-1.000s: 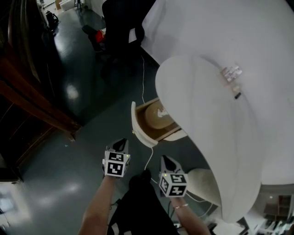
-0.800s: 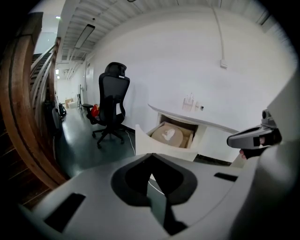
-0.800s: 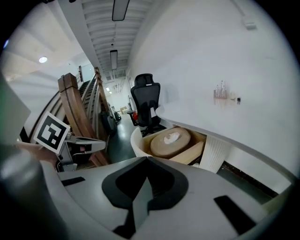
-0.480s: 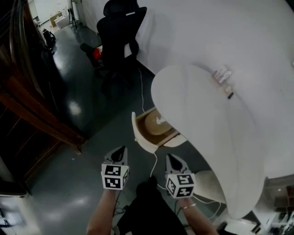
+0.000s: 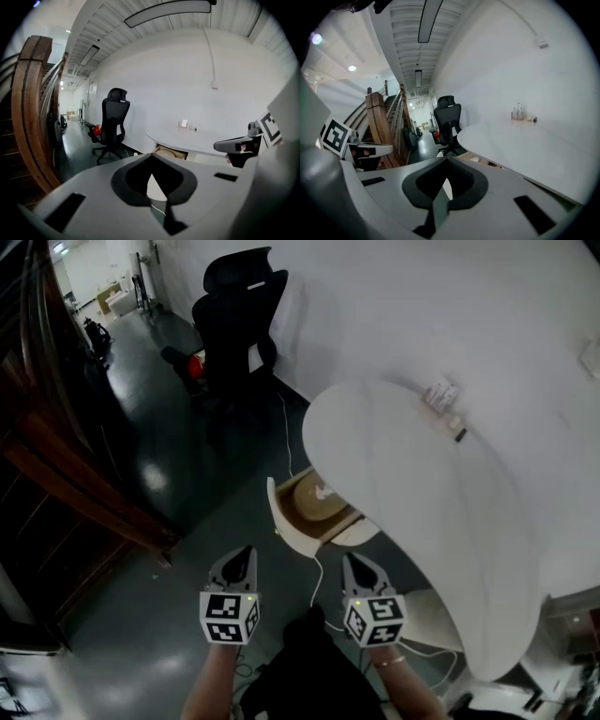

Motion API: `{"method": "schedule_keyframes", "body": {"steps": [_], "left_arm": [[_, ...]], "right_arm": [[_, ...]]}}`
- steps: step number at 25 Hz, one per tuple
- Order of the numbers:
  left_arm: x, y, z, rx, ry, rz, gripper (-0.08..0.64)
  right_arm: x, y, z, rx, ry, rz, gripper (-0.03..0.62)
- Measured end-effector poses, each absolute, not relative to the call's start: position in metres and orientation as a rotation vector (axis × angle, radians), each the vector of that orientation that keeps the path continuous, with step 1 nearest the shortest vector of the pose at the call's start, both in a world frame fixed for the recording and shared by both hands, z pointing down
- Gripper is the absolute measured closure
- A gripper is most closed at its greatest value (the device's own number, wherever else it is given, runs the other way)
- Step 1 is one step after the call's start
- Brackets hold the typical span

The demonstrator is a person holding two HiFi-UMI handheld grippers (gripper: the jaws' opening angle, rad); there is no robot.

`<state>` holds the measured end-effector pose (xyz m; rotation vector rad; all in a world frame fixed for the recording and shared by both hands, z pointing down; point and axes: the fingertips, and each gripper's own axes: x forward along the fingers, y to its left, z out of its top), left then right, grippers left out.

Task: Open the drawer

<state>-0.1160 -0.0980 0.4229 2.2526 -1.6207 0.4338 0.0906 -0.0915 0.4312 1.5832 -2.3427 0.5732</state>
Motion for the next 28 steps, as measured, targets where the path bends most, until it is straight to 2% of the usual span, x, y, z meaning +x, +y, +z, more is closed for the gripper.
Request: {"method": "schedule_keyframes", "body": {"steps": [28], "left_arm": [[-0.107,-0.09,0.399,2.32,-1.611,0.342,0.557]], "right_arm": [[0.09,-0.078,0.413,1.624,-2.368,0.525,0.589]]}}
